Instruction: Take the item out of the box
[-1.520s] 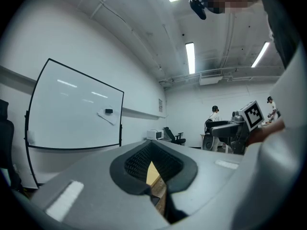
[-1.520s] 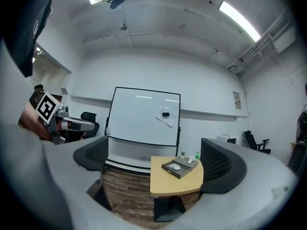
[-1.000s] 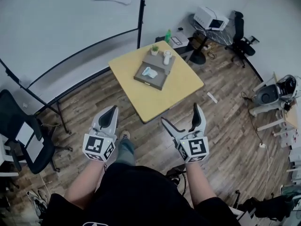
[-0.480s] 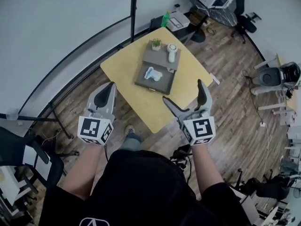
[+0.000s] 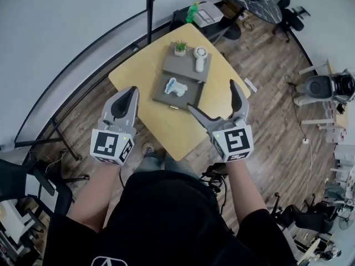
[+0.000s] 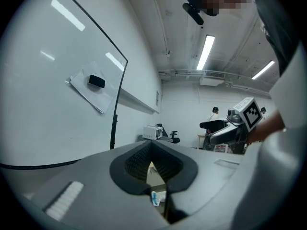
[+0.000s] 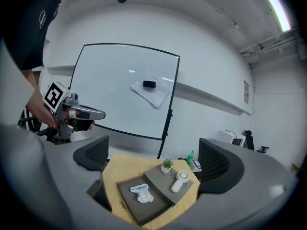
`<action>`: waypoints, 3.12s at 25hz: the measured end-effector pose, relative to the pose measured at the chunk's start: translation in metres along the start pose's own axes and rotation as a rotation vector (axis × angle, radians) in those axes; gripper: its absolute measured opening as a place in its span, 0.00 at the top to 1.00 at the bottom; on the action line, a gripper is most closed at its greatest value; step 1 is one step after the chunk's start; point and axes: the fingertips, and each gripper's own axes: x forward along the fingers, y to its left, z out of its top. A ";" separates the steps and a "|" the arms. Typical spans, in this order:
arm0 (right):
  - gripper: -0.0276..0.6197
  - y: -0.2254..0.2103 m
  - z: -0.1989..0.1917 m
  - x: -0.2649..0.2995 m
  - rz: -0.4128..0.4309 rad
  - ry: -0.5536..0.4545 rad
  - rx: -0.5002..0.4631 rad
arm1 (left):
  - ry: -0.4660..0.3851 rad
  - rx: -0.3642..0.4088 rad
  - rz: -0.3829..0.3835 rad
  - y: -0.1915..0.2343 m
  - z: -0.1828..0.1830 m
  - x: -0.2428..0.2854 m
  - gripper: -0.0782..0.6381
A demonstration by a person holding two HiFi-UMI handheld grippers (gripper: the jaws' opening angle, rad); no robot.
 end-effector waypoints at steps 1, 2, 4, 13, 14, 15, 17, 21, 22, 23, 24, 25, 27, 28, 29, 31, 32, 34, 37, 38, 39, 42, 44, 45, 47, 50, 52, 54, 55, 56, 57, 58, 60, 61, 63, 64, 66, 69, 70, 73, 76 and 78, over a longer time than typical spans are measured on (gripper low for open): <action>0.04 -0.003 0.000 0.005 0.014 0.002 -0.006 | -0.002 0.003 0.009 0.000 0.001 0.004 0.89; 0.04 -0.005 0.001 0.009 0.028 0.006 -0.011 | -0.004 0.003 0.018 0.000 0.002 0.007 0.89; 0.04 -0.009 0.003 0.018 0.055 0.011 -0.027 | -0.004 -0.002 0.034 0.000 0.003 0.013 0.89; 0.05 -0.015 -0.019 0.071 0.201 0.122 -0.126 | -0.001 -0.023 0.051 -0.001 -0.005 0.037 0.89; 0.05 -0.013 -0.025 0.078 0.220 0.145 -0.133 | -0.001 -0.028 0.053 0.000 -0.007 0.039 0.89; 0.05 -0.012 -0.032 0.085 0.241 0.171 -0.141 | 0.000 -0.032 0.056 0.000 -0.010 0.040 0.89; 0.05 -0.008 -0.047 0.096 0.285 0.231 -0.159 | 0.007 -0.041 0.063 0.001 -0.016 0.040 0.89; 0.07 0.002 -0.077 0.120 0.368 0.344 -0.195 | 0.017 -0.053 0.081 0.007 -0.025 0.041 0.89; 0.08 0.003 -0.085 0.126 0.386 0.371 -0.204 | 0.018 -0.054 0.085 0.009 -0.026 0.042 0.89; 0.10 0.005 -0.092 0.131 0.405 0.400 -0.211 | 0.020 -0.054 0.088 0.010 -0.027 0.042 0.89; 0.10 0.008 -0.100 0.136 0.424 0.429 -0.217 | 0.022 -0.054 0.092 0.012 -0.029 0.042 0.89; 0.11 0.010 -0.108 0.140 0.441 0.458 -0.221 | 0.023 -0.056 0.096 0.013 -0.030 0.041 0.89; 0.12 0.015 -0.124 0.148 0.471 0.513 -0.231 | 0.025 -0.064 0.108 0.015 -0.034 0.040 0.89; 0.13 0.018 -0.132 0.152 0.484 0.537 -0.237 | 0.027 -0.068 0.114 0.016 -0.036 0.039 0.89; 0.13 0.020 -0.140 0.156 0.498 0.560 -0.240 | 0.031 -0.070 0.120 0.017 -0.039 0.038 0.89; 0.13 0.026 -0.158 0.163 0.527 0.610 -0.249 | 0.042 -0.074 0.132 0.020 -0.044 0.037 0.89; 0.13 0.029 -0.167 0.166 0.543 0.637 -0.255 | 0.046 -0.076 0.138 0.021 -0.046 0.036 0.89; 0.14 0.035 -0.185 0.172 0.573 0.694 -0.273 | 0.058 -0.082 0.148 0.025 -0.051 0.035 0.89; 0.15 0.040 -0.210 0.180 0.608 0.768 -0.288 | 0.077 -0.089 0.158 0.028 -0.056 0.034 0.89; 0.15 0.041 -0.216 0.182 0.615 0.787 -0.291 | 0.073 -0.087 0.159 0.029 -0.056 0.034 0.89; 0.16 0.041 -0.222 0.185 0.618 0.804 -0.298 | 0.066 -0.085 0.161 0.030 -0.056 0.035 0.89; 0.18 0.034 -0.239 0.195 0.599 0.851 -0.347 | 0.064 -0.086 0.159 0.029 -0.058 0.038 0.89; 0.20 0.031 -0.251 0.198 0.606 0.889 -0.366 | 0.072 -0.089 0.155 0.027 -0.059 0.042 0.89; 0.21 0.032 -0.259 0.198 0.616 0.909 -0.368 | 0.076 -0.089 0.153 0.026 -0.060 0.043 0.89; 0.23 0.033 -0.272 0.199 0.631 0.942 -0.375 | 0.081 -0.087 0.150 0.024 -0.062 0.044 0.89; 0.26 0.034 -0.286 0.203 0.635 0.970 -0.391 | 0.088 -0.088 0.147 0.023 -0.067 0.042 0.89; 0.29 0.035 -0.294 0.206 0.639 0.989 -0.384 | 0.096 -0.091 0.146 0.022 -0.070 0.041 0.89; 0.32 0.034 -0.301 0.209 0.636 1.009 -0.377 | 0.112 -0.095 0.143 0.021 -0.074 0.040 0.89; 0.33 0.034 -0.304 0.210 0.634 1.014 -0.376 | 0.130 -0.100 0.140 0.020 -0.077 0.039 0.89; 0.35 0.035 -0.307 0.211 0.635 1.019 -0.372 | 0.154 -0.106 0.136 0.018 -0.081 0.038 0.89; 0.37 0.037 -0.311 0.210 0.644 1.032 -0.359 | 0.173 -0.111 0.134 0.016 -0.084 0.036 0.89; 0.38 0.041 -0.315 0.207 0.663 1.056 -0.334 | 0.184 -0.115 0.133 0.015 -0.087 0.035 0.89; 0.42 0.050 -0.324 0.198 0.698 1.105 -0.291 | 0.194 -0.123 0.134 0.013 -0.092 0.033 0.89; 0.46 0.052 -0.327 0.196 0.707 1.122 -0.276 | 0.197 -0.126 0.136 0.013 -0.094 0.031 0.89; 0.52 0.054 -0.329 0.197 0.707 1.131 -0.273 | 0.200 -0.132 0.137 0.014 -0.097 0.030 0.89; 0.53 0.056 -0.330 0.195 0.717 1.141 -0.260 | 0.200 -0.133 0.136 0.014 -0.097 0.029 0.89; 0.55 0.060 -0.331 0.192 0.726 1.155 -0.248 | 0.199 -0.132 0.134 0.014 -0.097 0.027 0.89; 0.60 0.044 -0.326 0.215 0.639 1.071 -0.364 | 0.199 -0.134 0.135 0.014 -0.097 0.025 0.89; 0.62 0.043 -0.327 0.217 0.631 1.070 -0.370 | 0.200 -0.135 0.136 0.014 -0.097 0.024 0.89; 0.72 0.059 -0.333 0.196 0.701 1.150 -0.263 | 0.203 -0.135 0.136 0.014 -0.098 0.025 0.89; 0.75 0.055 -0.333 0.200 0.678 1.122 -0.287 | 0.200 -0.134 0.135 0.013 -0.097 0.025 0.89; 0.76 0.058 -0.333 0.194 0.689 1.139 -0.261 | 0.198 -0.131 0.135 0.013 -0.097 0.023 0.89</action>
